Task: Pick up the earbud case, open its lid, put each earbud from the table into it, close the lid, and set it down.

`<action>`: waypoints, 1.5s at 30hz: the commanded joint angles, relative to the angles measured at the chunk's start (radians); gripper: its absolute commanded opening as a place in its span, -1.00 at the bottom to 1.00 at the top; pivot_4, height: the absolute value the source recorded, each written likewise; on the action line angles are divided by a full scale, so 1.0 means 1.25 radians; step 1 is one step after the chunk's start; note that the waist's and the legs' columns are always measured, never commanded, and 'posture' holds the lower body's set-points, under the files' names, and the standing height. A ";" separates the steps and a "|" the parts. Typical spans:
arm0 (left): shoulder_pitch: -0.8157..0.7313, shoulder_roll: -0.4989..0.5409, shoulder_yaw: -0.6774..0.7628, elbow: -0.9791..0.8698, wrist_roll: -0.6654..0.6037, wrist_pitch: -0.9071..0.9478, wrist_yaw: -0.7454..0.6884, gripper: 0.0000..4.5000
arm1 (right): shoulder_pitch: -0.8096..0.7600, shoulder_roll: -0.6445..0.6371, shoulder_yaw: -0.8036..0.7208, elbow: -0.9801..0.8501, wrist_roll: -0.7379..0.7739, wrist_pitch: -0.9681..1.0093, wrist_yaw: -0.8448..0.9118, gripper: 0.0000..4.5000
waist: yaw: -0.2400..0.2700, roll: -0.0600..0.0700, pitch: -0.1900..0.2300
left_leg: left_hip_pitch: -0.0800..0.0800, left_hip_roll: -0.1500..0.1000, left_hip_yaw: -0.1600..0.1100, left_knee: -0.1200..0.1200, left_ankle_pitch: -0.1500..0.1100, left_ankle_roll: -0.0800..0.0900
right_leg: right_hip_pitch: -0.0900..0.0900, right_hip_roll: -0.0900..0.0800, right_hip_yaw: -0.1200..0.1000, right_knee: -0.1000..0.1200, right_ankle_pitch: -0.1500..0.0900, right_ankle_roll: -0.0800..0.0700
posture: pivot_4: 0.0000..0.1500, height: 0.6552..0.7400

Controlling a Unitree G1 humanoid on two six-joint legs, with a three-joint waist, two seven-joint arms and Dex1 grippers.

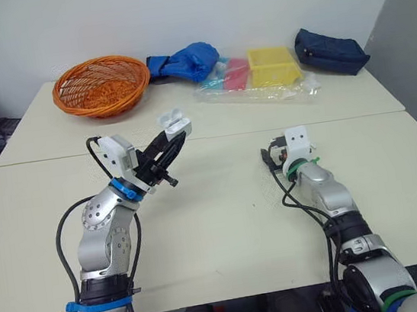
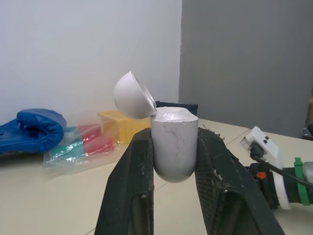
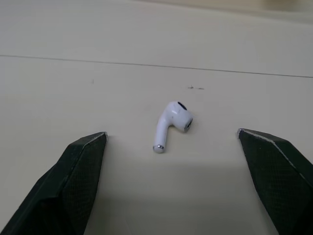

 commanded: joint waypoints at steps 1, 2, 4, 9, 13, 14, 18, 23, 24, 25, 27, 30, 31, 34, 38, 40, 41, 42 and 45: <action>-0.018 0.008 0.007 -0.019 0.002 -0.016 0.007 -0.67 | -0.043 0.009 -0.017 0.067 -0.001 -0.052 -0.013 0.92 | 0.000 0.000 0.000 | 0.000 0.000 0.000 0.000 0.000 0.000 | 0.000 0.000 0.000 0.000 0.000 0.000 | 1.00 1.00; -0.020 0.008 0.006 -0.018 0.003 -0.017 0.007 -0.67 | -0.055 0.014 -0.019 0.093 0.000 -0.064 -0.015 0.83 | 0.000 0.000 0.000 | 0.000 0.000 0.000 0.000 0.000 0.000 | 0.000 0.000 0.000 0.000 0.000 0.000 | 1.00 1.00; -0.022 0.008 0.005 -0.016 0.005 -0.017 0.006 -0.67 | -0.071 0.024 -0.022 0.126 0.002 -0.081 -0.017 0.59 | -0.001 0.000 0.000 | 0.000 0.000 0.000 0.000 0.000 0.000 | 0.000 0.000 0.001 0.000 0.000 0.000 | 1.00 1.00; -0.023 0.010 0.008 -0.021 0.005 -0.015 0.007 -0.67 | -0.087 0.033 -0.019 0.165 -0.010 -0.100 -0.029 -0.23 | -0.004 0.000 0.000 | 0.000 0.000 0.000 0.000 0.000 0.000 | 0.000 0.000 0.000 0.000 0.000 0.000 | 1.00 1.00; -0.014 0.014 0.009 -0.025 0.005 -0.014 0.005 -0.67 | -0.074 0.038 -0.015 0.160 -0.013 -0.109 -0.022 -0.80 | -0.007 0.000 0.000 | 0.000 0.000 0.000 0.000 0.000 0.000 | 0.000 0.000 0.001 0.000 0.000 0.000 | 1.00 1.00; -0.011 0.014 0.009 -0.027 0.004 -0.014 0.005 -0.67 | -0.068 0.040 -0.015 0.153 -0.012 -0.111 -0.018 -0.80 | -0.007 0.000 0.000 | 0.000 0.000 0.000 0.000 0.000 0.000 | 0.000 0.000 0.000 0.000 0.000 0.000 | 1.00 1.00; -0.022 0.019 0.009 -0.014 0.007 -0.020 -0.001 -0.67 | -0.041 0.037 -0.013 0.101 0.003 -0.105 0.025 -0.80 | -0.007 0.000 0.000 | 0.000 0.000 0.000 0.000 0.000 0.000 | 0.000 0.000 0.000 0.000 0.000 0.000 | 1.00 1.00; -0.025 0.026 0.010 -0.008 0.004 -0.021 -0.011 -0.67 | 0.060 -0.080 0.041 -0.196 0.099 0.045 0.307 -0.80 | -0.002 0.001 0.000 | -0.001 0.000 0.000 -0.001 0.000 0.000 | 0.000 0.000 0.000 -0.001 0.000 0.000 | 1.00 1.00; -0.015 0.026 0.011 -0.010 0.002 -0.022 -0.015 -0.67 | 0.097 -0.163 0.060 -0.293 0.127 0.097 0.405 -0.80 | 0.000 0.001 0.000 | -0.001 0.000 0.000 -0.001 0.000 0.000 | 0.000 -0.001 0.000 -0.001 0.000 0.000 | 1.00 1.00; -0.007 0.026 0.011 -0.012 0.000 -0.022 -0.017 -0.67 | 0.121 -0.219 0.071 -0.354 0.145 0.133 0.466 -0.80 | 0.005 0.002 0.001 | -0.001 0.000 0.000 -0.001 0.000 0.000 | 0.000 -0.001 0.000 -0.001 0.000 0.001 | 1.00 1.00; 0.009 0.023 0.009 -0.013 0.000 -0.027 -0.021 -0.67 | 0.177 -0.364 0.083 -0.477 0.203 0.196 0.622 -0.80 | 0.010 0.004 0.002 | -0.002 -0.001 0.000 -0.001 0.000 0.000 | 0.000 -0.003 0.000 -0.002 -0.001 0.002 | 1.00 1.00; 0.014 0.015 0.005 -0.015 0.001 -0.032 -0.020 -0.67 | 0.233 -0.631 0.117 -0.514 0.159 0.168 0.834 -0.80 | 0.009 0.004 0.003 | -0.001 -0.002 0.001 0.000 0.000 0.000 | 0.001 -0.003 -0.001 -0.003 -0.001 0.003 | 1.00 1.00; 0.014 0.013 0.004 -0.015 0.002 -0.033 -0.020 -0.67 | 0.242 -0.708 0.130 -0.510 0.136 0.158 0.886 -0.80 | 0.011 0.005 0.003 | -0.001 -0.002 0.000 0.000 0.000 0.000 | 0.001 -0.003 -0.001 -0.003 -0.001 0.003 | 1.00 1.00; 0.016 0.003 0.002 -0.014 0.003 -0.039 -0.015 -0.67 | 0.200 -0.806 0.164 -0.426 0.077 0.099 0.942 -0.80 | 0.006 0.005 0.004 | 0.000 -0.002 0.000 0.001 0.000 0.000 | 0.001 -0.003 -0.001 -0.002 -0.001 0.002 | 1.00 1.00; 0.023 -0.013 -0.005 -0.021 0.006 -0.044 -0.005 -0.67 | 0.130 -0.841 0.211 -0.288 -0.023 -0.005 0.983 -0.80 | -0.009 0.004 0.004 | 0.005 -0.001 0.003 0.000 0.000 0.001 | 0.002 -0.001 0.000 -0.001 0.000 0.001 | 1.00 1.00; 0.029 -0.020 -0.008 -0.026 0.008 -0.045 -0.003 -0.67 | 0.110 -0.851 0.234 -0.240 -0.069 -0.040 1.001 -0.80 | -0.009 0.004 0.004 | 0.005 -0.001 0.003 0.000 0.000 0.001 | 0.002 -0.001 0.000 -0.001 0.001 0.001 | 1.00 1.00; 0.030 -0.021 -0.009 -0.027 0.008 -0.045 -0.002 -0.67 | 0.104 -0.850 0.237 -0.227 -0.079 -0.049 1.007 -0.80 | -0.008 0.005 0.004 | 0.005 -0.001 0.003 0.000 0.000 0.001 | 0.002 -0.001 0.000 -0.001 0.001 0.001 | 1.00 1.00; 0.032 -0.022 -0.011 -0.030 0.008 -0.045 0.000 -0.67 | 0.102 -0.851 0.243 -0.220 -0.090 -0.059 1.016 -0.80 | -0.008 0.005 0.004 | 0.005 -0.001 0.003 0.000 0.000 0.001 | 0.002 -0.001 0.000 -0.001 0.000 0.001 | 1.00 1.00; 0.039 -0.026 -0.017 -0.044 0.007 -0.040 0.009 -0.67 | 0.114 -0.861 0.271 -0.190 -0.140 -0.081 1.038 -0.80 | -0.005 0.005 0.004 | 0.004 -0.002 0.004 0.000 0.000 0.001 | 0.002 -0.001 0.001 -0.002 0.000 0.002 | 1.00 1.00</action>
